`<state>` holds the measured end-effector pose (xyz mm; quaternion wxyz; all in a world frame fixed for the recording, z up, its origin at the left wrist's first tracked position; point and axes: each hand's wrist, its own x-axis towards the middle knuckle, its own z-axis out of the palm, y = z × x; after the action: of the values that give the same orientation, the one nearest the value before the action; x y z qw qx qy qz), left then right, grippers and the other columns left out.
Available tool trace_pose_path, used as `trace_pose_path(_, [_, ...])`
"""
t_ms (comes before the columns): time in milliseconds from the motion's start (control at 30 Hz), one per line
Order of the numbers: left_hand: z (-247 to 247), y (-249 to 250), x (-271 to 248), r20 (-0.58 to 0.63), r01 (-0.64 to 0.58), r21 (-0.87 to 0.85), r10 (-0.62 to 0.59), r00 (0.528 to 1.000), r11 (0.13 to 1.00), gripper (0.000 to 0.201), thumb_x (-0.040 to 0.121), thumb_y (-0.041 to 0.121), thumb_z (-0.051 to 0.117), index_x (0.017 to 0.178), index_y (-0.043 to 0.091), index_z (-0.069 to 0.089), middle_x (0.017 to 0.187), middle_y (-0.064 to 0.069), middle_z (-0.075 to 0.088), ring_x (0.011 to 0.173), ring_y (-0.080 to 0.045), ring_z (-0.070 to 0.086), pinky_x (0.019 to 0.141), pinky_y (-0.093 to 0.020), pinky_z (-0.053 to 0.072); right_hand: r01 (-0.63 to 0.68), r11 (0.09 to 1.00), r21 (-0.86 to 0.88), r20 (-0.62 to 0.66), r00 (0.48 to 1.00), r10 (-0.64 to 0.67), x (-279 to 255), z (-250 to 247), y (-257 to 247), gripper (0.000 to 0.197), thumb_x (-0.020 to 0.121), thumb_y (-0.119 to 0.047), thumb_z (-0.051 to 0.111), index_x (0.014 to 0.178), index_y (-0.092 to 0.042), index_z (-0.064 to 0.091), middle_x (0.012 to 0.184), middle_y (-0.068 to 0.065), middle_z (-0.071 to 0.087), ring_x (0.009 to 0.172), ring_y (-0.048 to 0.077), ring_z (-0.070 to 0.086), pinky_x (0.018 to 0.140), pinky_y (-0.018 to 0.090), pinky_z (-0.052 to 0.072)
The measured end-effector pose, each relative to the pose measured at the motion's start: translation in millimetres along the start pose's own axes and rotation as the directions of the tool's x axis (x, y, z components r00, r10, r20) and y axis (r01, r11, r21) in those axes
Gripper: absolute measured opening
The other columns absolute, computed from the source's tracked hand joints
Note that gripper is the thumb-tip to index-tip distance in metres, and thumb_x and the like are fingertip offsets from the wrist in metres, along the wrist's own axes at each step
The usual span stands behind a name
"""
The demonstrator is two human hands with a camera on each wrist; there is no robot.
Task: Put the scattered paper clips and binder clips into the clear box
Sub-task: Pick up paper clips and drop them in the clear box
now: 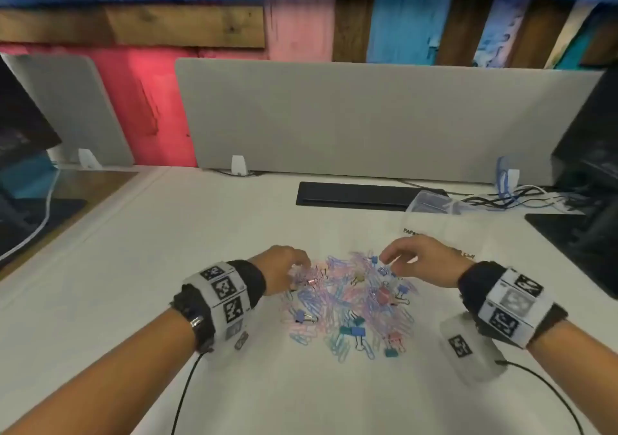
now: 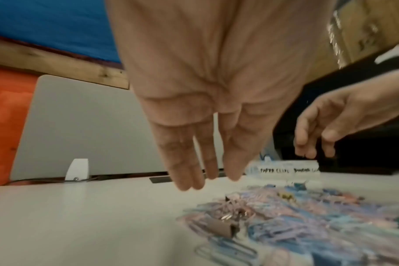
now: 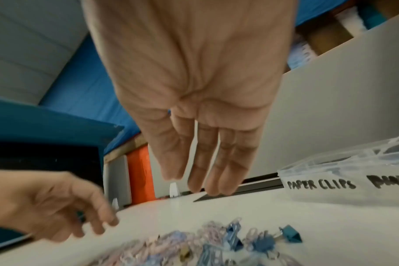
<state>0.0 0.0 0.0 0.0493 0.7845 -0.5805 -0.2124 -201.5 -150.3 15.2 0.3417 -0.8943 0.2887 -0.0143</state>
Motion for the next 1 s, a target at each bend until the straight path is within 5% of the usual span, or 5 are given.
trace_pose_path(133, [0.6, 9.3, 24.3, -0.026, 0.026, -0.035, -0.027, 0.999, 0.999, 0.044, 0.093, 0.0, 0.043, 0.134, 0.015, 0.047, 0.142, -0.007, 0.045, 0.127, -0.022, 0.047, 0.1, -0.025, 0.039, -0.026, 0.987, -0.159, -0.059, 0.998, 0.017, 17.0, 13.6, -11.2, 0.026, 0.084, -0.004, 0.06, 0.108, -0.01, 0.065, 0.113, 0.008, 0.065, 0.092, 0.015, 0.057, 0.083, 0.021, 0.043])
trace_pose_path(367, [3.2, 21.1, 58.1, -0.014, -0.01, 0.05, 0.01, 1.0, 0.999, 0.035, 0.091, 0.009, 0.049, 0.124, 0.013, 0.061, 0.129, -0.01, 0.059, 0.117, -0.026, 0.056, 0.101, -0.031, 0.045, -0.039, 0.911, -0.411, 0.194, 0.972, 0.129, 59.4, 36.9, -29.5, 0.078, 0.074, -0.024, 0.073, 0.141, -0.02, 0.033, 0.147, 0.005, 0.038, 0.133, 0.025, 0.036, 0.11, 0.038, 0.034])
trace_pose_path(567, [7.8, 22.4, 71.6, -0.015, -0.01, 0.03, 0.011, 1.0, 1.0, 0.026, 0.082, 0.012, 0.063, 0.106, 0.01, 0.07, 0.111, -0.013, 0.069, 0.102, -0.029, 0.064, 0.094, -0.037, 0.052, -0.007, 0.899, -0.437, 0.214, 0.97, 0.112, 77.5, 45.7, -33.6, 0.062, 0.071, -0.03, 0.076, 0.124, -0.013, 0.05, 0.125, 0.011, 0.056, 0.112, 0.027, 0.053, 0.089, 0.031, 0.042])
trace_pose_path(833, [3.1, 11.4, 74.7, -0.059, 0.014, -0.099, -0.02, 0.998, 0.995, 0.02, 0.082, 0.009, 0.066, 0.1, 0.007, 0.072, 0.101, -0.011, 0.069, 0.082, -0.013, 0.053, 0.076, -0.022, 0.042, 0.028, 0.94, -0.34, 0.166, 0.986, 0.03, 78.5, 54.2, -28.1, 0.042, 0.075, -0.017, 0.073, 0.114, -0.007, 0.059, 0.103, 0.004, 0.052, 0.089, 0.018, 0.05, 0.077, 0.027, 0.042])
trace_pose_path(1000, [10.3, 8.1, 73.6, -0.006, 0.063, -0.127, -0.064, 0.998, 0.99, 0.028, 0.082, 0.014, 0.066, 0.11, 0.008, 0.068, 0.117, -0.01, 0.066, 0.108, -0.024, 0.06, 0.087, -0.025, 0.045, 0.054, 0.945, -0.324, 0.172, 0.985, 0.003, 74.5, 57.7, -25.7, 0.035, 0.079, -0.013, 0.069, 0.111, -0.003, 0.061, 0.102, 0.011, 0.058, 0.085, 0.016, 0.048, 0.074, 0.025, 0.04])
